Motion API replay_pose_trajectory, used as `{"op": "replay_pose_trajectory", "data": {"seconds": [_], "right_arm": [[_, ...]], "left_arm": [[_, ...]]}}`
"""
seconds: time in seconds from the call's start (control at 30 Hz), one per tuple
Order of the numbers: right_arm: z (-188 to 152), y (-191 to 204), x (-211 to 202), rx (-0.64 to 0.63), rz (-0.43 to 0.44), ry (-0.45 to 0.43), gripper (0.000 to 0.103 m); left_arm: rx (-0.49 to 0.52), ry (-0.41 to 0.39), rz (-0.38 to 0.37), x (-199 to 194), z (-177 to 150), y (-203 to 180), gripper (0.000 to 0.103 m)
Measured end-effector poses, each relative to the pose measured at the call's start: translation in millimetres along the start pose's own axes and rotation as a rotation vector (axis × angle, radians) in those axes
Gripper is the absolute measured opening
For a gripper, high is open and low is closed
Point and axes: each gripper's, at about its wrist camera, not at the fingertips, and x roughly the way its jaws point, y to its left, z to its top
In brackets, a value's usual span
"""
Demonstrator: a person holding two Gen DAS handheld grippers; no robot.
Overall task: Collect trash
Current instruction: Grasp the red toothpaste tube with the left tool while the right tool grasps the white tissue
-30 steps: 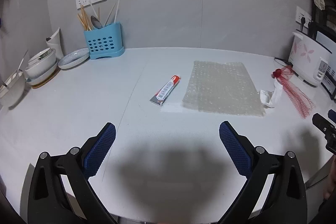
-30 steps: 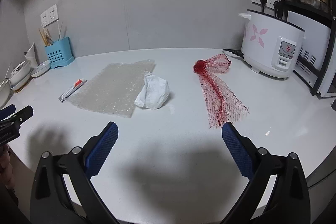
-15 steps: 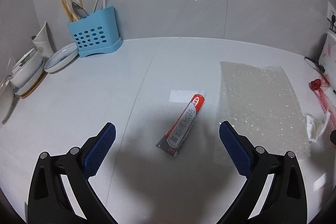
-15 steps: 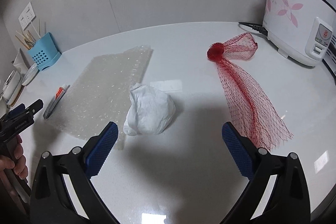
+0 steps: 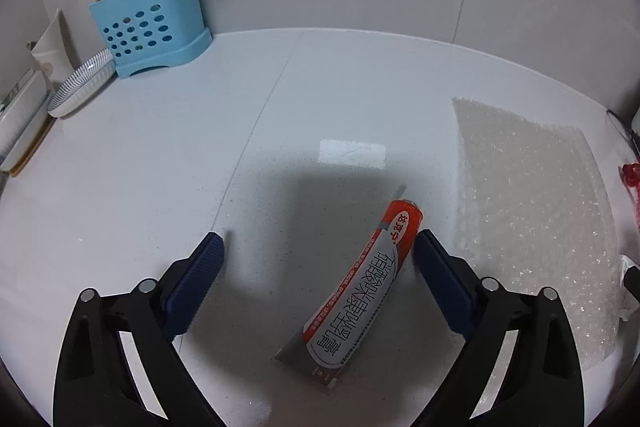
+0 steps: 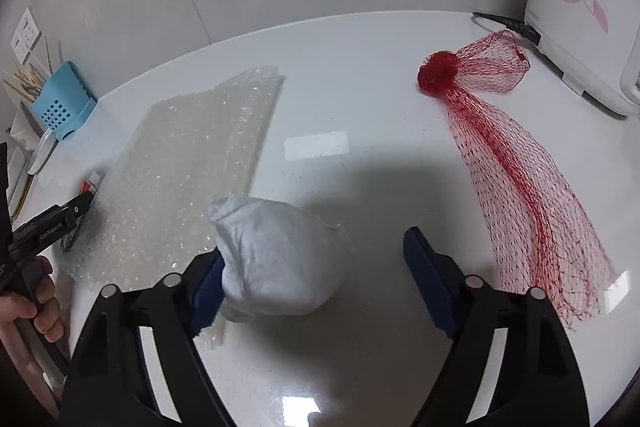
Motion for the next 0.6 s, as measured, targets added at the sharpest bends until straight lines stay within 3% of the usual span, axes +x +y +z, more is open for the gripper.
{"op": "replay_pose_trajectory", "data": {"seconds": [0.07,0.1,0.2,0.27,0.33,0.6], "right_arm": [[0,3,0,-0.011,0.015,-0.005,0.060],[0,5,0,-0.019,0.015,-0.003,0.059],[-2,11,0,-0.043,0.001,0.003,0.044],[-3,13,-1,-0.053,-0.010,0.007,0.031],[-3,12,-1,-0.054,-0.011,0.010,0.019],[-8,5,-12,-0.034,0.015,0.010,0.013]], "left_arm": [[-0.012,0.000,0.026,0,1,2,0.086],[-0.019,0.003,0.027,-1,1,2,0.083],[-0.028,0.026,0.013,-6,-1,2,0.064],[-0.029,0.040,0.018,-10,-3,0,0.037],[-0.032,0.059,0.034,-14,-5,-3,0.020],[-0.029,0.055,0.014,-23,-14,-4,0.019]]}}
